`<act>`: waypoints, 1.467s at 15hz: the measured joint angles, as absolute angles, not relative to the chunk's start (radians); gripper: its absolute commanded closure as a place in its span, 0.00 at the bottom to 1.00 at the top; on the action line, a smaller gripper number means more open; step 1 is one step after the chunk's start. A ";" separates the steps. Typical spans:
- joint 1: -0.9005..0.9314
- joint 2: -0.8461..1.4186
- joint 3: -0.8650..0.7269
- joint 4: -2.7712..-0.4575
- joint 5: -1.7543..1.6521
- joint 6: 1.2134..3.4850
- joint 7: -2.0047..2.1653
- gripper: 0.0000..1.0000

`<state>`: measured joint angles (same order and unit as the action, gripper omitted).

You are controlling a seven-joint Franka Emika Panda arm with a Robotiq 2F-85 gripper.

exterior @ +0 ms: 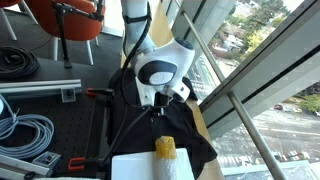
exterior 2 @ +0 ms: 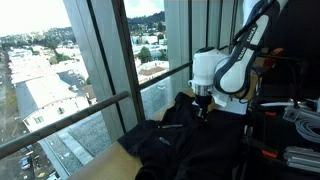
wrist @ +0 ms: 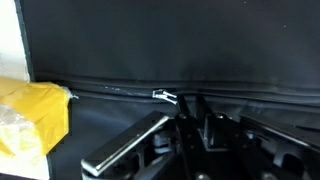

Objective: Close the zip on the black jacket.

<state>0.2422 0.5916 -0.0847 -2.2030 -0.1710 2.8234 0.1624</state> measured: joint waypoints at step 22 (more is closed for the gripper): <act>0.506 0.702 0.039 -2.015 -0.171 2.811 0.249 0.97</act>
<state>0.5065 0.7020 0.0393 -2.0148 -0.1708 2.8115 0.2487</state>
